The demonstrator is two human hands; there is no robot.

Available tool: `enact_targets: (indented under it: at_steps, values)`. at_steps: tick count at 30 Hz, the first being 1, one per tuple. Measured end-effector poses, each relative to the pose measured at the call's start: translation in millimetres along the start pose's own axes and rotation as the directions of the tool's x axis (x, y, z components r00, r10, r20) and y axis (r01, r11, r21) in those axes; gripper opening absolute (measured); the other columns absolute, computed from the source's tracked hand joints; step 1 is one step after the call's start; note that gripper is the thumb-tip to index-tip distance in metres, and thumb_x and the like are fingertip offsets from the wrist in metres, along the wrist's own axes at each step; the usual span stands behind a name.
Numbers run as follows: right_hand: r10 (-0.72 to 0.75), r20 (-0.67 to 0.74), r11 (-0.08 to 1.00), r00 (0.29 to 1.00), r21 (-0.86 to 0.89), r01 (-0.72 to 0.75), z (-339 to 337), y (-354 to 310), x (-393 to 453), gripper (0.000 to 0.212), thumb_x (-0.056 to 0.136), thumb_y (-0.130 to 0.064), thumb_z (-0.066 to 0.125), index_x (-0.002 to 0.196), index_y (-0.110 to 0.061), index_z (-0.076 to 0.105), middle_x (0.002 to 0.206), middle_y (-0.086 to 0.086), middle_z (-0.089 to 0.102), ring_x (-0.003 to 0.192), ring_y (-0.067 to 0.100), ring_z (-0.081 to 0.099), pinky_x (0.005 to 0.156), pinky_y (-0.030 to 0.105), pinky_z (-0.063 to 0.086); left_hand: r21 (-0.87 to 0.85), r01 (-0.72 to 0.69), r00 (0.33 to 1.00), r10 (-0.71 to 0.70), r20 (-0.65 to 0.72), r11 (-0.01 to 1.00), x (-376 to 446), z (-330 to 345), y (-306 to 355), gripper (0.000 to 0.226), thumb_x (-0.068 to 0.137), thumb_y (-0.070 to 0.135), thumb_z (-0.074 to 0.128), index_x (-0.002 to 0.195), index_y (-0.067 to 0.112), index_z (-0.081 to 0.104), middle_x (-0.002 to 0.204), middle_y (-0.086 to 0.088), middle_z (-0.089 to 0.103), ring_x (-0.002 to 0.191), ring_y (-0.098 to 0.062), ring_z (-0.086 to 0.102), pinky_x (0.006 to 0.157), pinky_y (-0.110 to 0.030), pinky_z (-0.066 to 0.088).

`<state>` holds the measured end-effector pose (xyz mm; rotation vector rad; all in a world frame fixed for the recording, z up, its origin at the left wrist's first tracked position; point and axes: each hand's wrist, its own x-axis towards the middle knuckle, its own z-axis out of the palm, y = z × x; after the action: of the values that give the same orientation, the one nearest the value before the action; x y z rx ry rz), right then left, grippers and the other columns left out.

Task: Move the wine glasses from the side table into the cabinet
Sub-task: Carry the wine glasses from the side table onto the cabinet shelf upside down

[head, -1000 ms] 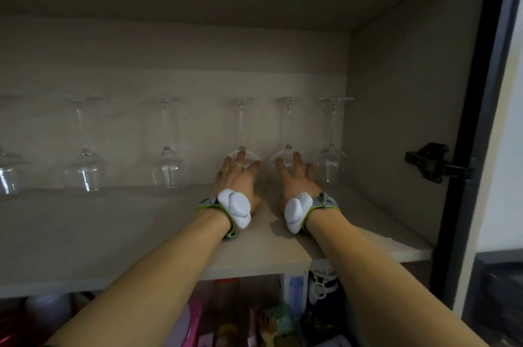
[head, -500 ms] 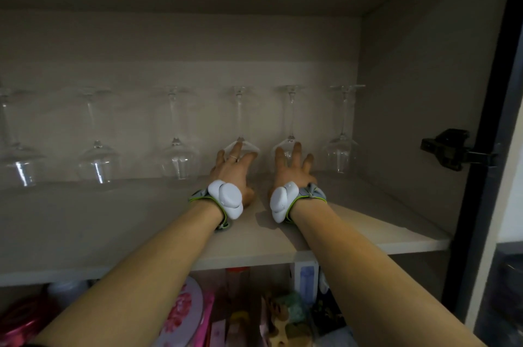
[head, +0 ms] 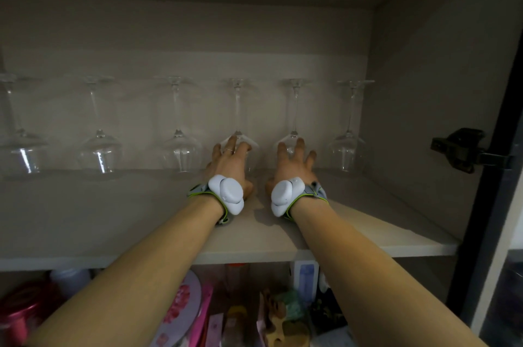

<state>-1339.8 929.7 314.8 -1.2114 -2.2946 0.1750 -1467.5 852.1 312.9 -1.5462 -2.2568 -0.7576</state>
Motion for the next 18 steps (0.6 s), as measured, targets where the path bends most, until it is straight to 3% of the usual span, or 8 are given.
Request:
enact_targets:
  at_steps: [7,15,18]
  values:
    - [0.006,0.006,0.999,1.0,0.039,-0.006,2.3,-0.1,1.5,0.074,0.091,-0.015,0.049,0.152,-0.03,0.011,0.161,0.004,-0.015,0.146,0.044,-0.01,0.102,0.052,0.039,0.026,0.032,0.999,-0.032,-0.017,0.999,-1.0,1.1,-0.4,0.075,0.064,0.017,0.066,0.132,0.025,0.036,0.155,-0.001,0.022,0.131,-0.039,0.03,0.097,-0.048,0.046]
    - [-0.018,0.021,0.997,1.0,0.071,0.017,-0.2,1.9,-0.3,0.079,0.088,-0.017,0.053,0.153,-0.029,0.011,0.16,0.005,-0.018,0.146,0.043,-0.013,0.106,0.053,0.035,0.015,0.07,0.998,-0.07,0.001,0.997,-5.1,-3.0,1.4,0.078,0.069,0.015,0.068,0.138,0.02,0.032,0.159,-0.002,0.013,0.144,-0.039,0.015,0.107,-0.049,0.038]
    - [-0.045,-0.03,0.998,0.999,0.035,0.046,1.3,0.8,-1.9,0.078,0.087,-0.021,0.056,0.152,-0.028,0.015,0.161,0.008,-0.015,0.146,0.043,-0.012,0.111,0.049,0.031,0.001,0.068,0.997,-0.068,-0.021,0.998,-9.4,-6.4,4.8,0.077,0.068,0.018,0.067,0.137,0.021,0.033,0.159,-0.004,0.013,0.142,-0.036,0.018,0.105,-0.047,0.04]
